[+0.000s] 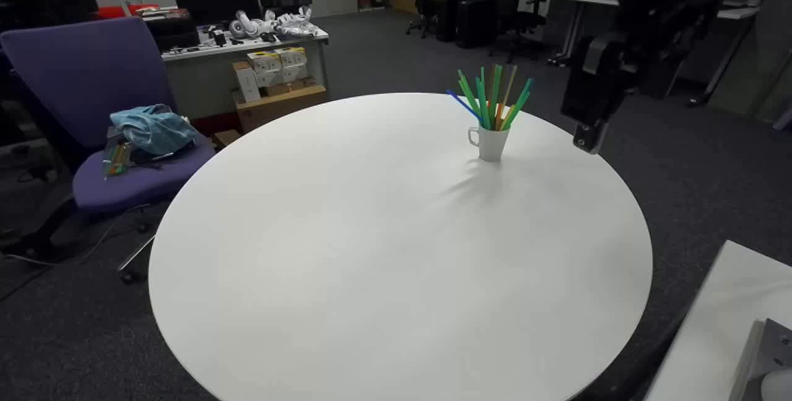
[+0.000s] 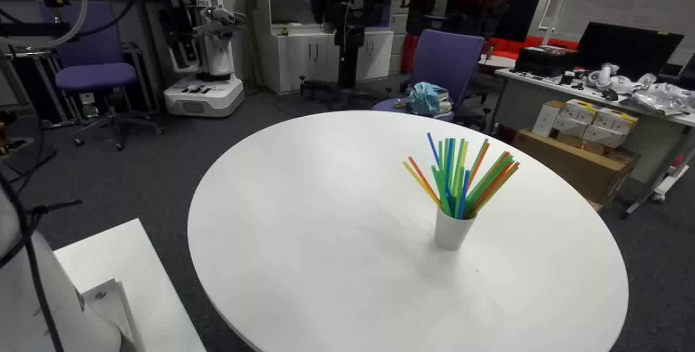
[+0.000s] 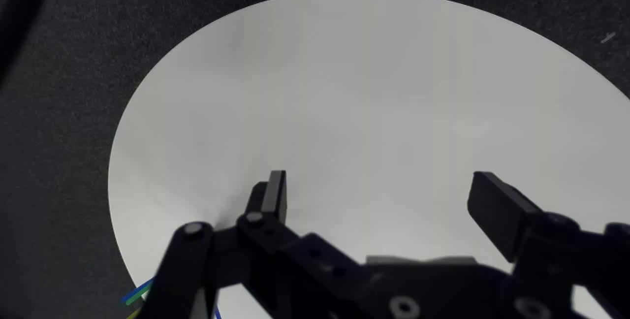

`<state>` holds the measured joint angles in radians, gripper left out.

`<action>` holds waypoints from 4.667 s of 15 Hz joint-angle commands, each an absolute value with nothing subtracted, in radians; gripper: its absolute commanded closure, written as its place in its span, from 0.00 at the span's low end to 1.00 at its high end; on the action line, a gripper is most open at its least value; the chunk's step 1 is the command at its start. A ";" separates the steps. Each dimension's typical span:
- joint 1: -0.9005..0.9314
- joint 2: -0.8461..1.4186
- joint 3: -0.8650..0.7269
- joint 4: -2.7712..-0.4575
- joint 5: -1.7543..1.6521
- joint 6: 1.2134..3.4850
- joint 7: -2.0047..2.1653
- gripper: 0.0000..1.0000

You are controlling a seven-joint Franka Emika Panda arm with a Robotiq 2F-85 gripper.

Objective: Remove one green straw from the mug and put it on the table.

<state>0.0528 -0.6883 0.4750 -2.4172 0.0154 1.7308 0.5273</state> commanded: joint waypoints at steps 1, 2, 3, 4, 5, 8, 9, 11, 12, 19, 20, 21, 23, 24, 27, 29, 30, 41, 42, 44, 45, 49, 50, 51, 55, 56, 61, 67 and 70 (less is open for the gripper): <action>0.083 -0.678 0.452 -2.415 -0.001 1.730 0.544 0.00; 0.073 -0.663 0.452 -2.415 -0.009 1.749 0.548 0.00; 0.059 -0.636 0.449 -2.414 -0.022 1.782 0.545 0.00; 0.051 -0.613 0.445 -2.417 -0.031 1.822 0.541 0.00; 0.032 -0.570 0.445 -2.411 -0.049 1.863 0.552 0.00; -0.007 -0.431 0.428 -2.385 -0.104 1.971 0.602 0.00; -0.019 -0.383 0.419 -2.376 -0.124 2.015 0.632 0.00; -0.033 -0.297 0.394 -2.359 -0.153 2.099 0.699 0.00; -0.031 -0.260 0.378 -2.349 -0.163 2.134 0.728 0.00; -0.025 -0.133 0.267 -2.274 -0.334 2.292 1.062 0.00; -0.031 -0.125 0.246 -2.261 -0.364 2.297 1.107 0.00; -0.036 -0.118 0.227 -2.249 -0.399 2.295 1.156 0.00; -0.041 -0.104 0.178 -2.225 -0.404 2.258 1.212 0.00; -0.028 -0.101 0.147 -2.216 -0.316 2.215 1.143 0.00; -0.013 -0.110 0.130 -2.246 -0.343 2.249 1.160 0.00; -0.012 -0.106 0.127 -2.245 -0.339 2.247 1.160 0.00; -0.010 -0.106 0.127 -2.245 -0.338 2.247 1.160 0.00; -0.055 -0.023 0.039 -2.238 -0.559 2.288 1.838 0.00; -0.061 -0.014 0.017 -2.233 -0.562 2.285 1.872 0.00; -0.079 0.004 -0.027 -2.219 -0.555 2.280 1.929 0.00; -0.088 0.014 -0.047 -2.210 -0.548 2.280 1.957 0.00; -0.110 0.052 -0.108 -2.168 -0.539 2.273 2.104 0.00; -0.111 0.062 -0.116 -2.158 -0.536 2.275 2.151 0.00; -0.110 0.075 -0.122 -2.147 -0.529 2.287 2.198 0.00; -0.090 0.126 -0.125 -2.126 -0.513 2.402 2.367 0.00; -0.084 0.136 -0.123 -2.126 -0.503 2.447 2.372 0.00; -0.068 0.173 -0.118 -2.152 -0.405 2.697 2.248 0.00; -0.125 0.193 -0.034 -2.155 -0.021 2.717 1.771 0.00; -0.098 0.182 -0.095 -2.145 -0.035 2.644 1.711 0.00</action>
<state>-0.1207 0.2042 -0.0389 -2.1541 -0.0271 2.7116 1.7704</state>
